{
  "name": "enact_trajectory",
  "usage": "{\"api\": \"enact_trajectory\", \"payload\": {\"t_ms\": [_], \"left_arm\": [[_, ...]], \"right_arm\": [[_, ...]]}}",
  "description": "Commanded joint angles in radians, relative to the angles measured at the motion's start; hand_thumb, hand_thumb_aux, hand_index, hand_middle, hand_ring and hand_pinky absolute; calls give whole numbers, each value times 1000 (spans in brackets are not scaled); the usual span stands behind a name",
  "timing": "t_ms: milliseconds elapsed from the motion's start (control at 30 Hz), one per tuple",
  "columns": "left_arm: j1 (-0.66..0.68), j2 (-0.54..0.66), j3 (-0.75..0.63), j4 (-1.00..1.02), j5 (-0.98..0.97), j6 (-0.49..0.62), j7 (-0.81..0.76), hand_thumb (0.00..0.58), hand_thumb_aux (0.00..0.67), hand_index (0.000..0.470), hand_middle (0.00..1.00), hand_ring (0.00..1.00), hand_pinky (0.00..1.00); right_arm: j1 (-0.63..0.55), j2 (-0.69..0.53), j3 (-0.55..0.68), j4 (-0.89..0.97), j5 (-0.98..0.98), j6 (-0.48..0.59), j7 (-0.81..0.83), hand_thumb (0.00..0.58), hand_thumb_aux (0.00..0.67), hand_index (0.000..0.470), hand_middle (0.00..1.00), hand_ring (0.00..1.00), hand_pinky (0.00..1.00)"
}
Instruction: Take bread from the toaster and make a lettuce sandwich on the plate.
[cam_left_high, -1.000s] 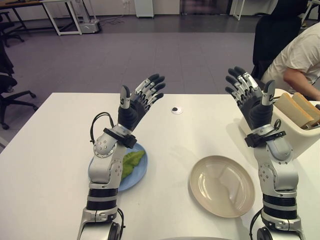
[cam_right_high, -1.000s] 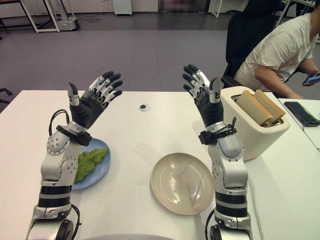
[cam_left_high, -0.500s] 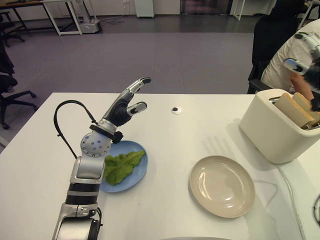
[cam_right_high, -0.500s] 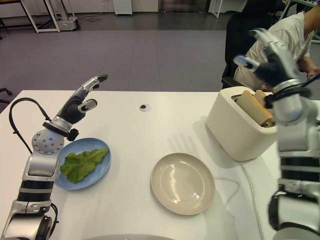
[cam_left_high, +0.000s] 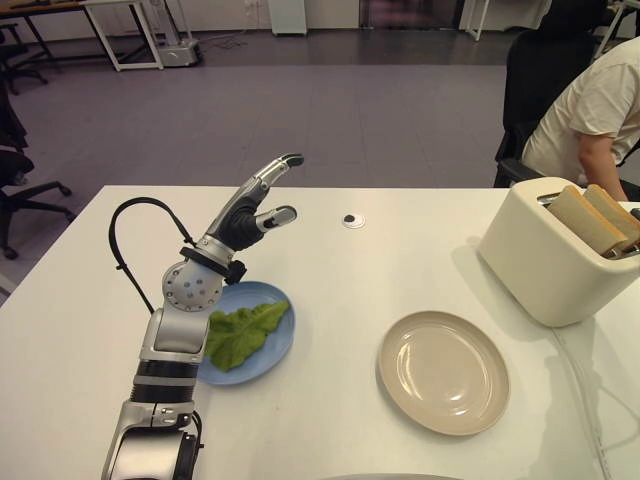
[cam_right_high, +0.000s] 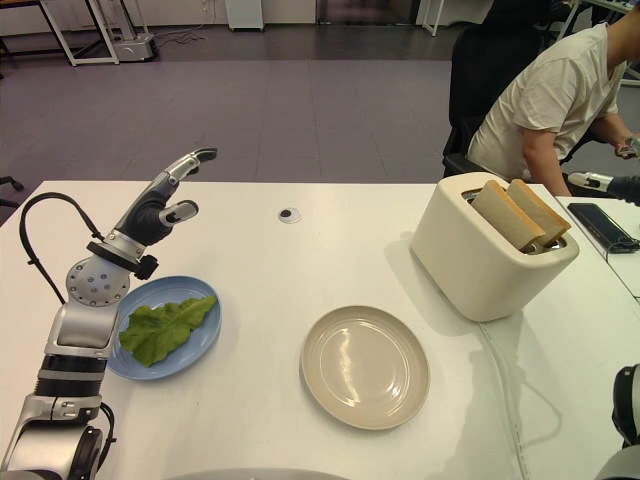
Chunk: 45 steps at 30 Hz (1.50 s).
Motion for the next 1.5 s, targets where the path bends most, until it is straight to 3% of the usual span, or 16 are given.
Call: {"api": "enact_trajectory", "payload": {"t_ms": [33, 467, 500, 533, 567, 600, 667, 700, 733, 767, 900, 1067, 1133, 1167, 1233, 1500], "left_arm": [[-12, 16, -9, 15, -6, 2, -14, 0, 0, 0, 0, 0, 0], [-19, 17, -11, 22, -6, 0, -26, 0, 0, 0, 0, 0, 0], [-21, 16, -11, 21, -6, 0, -27, 0, 0, 0, 0, 0, 0], [-23, 16, -11, 22, -7, 0, -27, 0, 0, 0, 0, 0, 0], [-25, 16, -11, 24, -8, -1, -28, 0, 0, 0, 0, 0, 0], [-26, 17, -9, 27, -10, -1, -28, 0, 0, 0, 0, 0, 0], [-26, 17, -8, 33, -12, -4, -27, 0, 0, 0, 0, 0, 0], [-25, 17, -8, 34, -12, -4, -26, 0, 0, 0, 0, 0, 0], [-26, 17, -8, 37, -12, -5, -26, 0, 0, 0, 0, 0, 0], [-24, 17, -7, 37, -13, -5, -25, 0, 0, 0, 0, 0, 0], [-14, 20, -1, 37, -16, -7, -23, 0, 0, 0, 0, 0, 0], [-16, 18, -2, 51, -17, -10, -20, 0, 0, 0, 0, 0, 0], [-15, 19, -2, 51, -17, -11, -19, 0, 0, 0, 0, 0, 0], [-16, 20, -1, 53, -18, -12, -18, 0, 0, 0, 0, 0, 0], [-18, 21, 0, 58, -19, -14, -17, 0, 0, 0, 0, 0, 0], [-23, 19, -1, 71, -20, -20, -14, 0, 0, 0, 0, 0, 0]], "right_arm": [[-9, 18, 27, 20, 8, -20, -8, 0, 0, 0, 0, 0, 0], [-5, 110, 103, 73, 10, -37, -23, 0, 0, 0, 0, 0, 0], [-3, 114, 108, 72, 11, -39, -21, 27, 16, 11, 0, 0, 0], [-1, 116, 111, 72, 13, -42, -18, 244, 160, 112, 0, 0, 0], [0, 119, 114, 71, 14, -44, -16, 501, 423, 297, 0, 0, 0], [1, 121, 116, 70, 16, -45, -15, 542, 499, 350, 0, 0, 0], [6, 124, 119, 56, 21, -49, -12, 554, 528, 370, 0, 0, 0], [7, 127, 118, 49, 26, -54, -8, 575, 607, 426, 0, 0, 0], [8, 131, 117, 40, 30, -57, -4, 578, 633, 444, 0, 0, 0], [8, 134, 118, 33, 32, -57, -2, 564, 557, 391, 0, 0, 0], [11, 146, 127, 10, 37, -56, 8, 576, 612, 429, 0, 0, 0], [24, 153, 127, -4, 48, -53, 12, 550, 518, 363, 0, 0, 0], [27, 154, 126, -9, 52, -53, 15, 561, 549, 385, 0, 0, 0], [28, 154, 125, -10, 55, -53, 16, 576, 612, 429, 0, 0, 0], [30, 155, 121, -10, 64, -57, 21, 580, 670, 470, 0, 0, 0], [-16, 114, 53, -60, 108, -82, -57, 580, 670, 470, 0, 0, 0]]}}
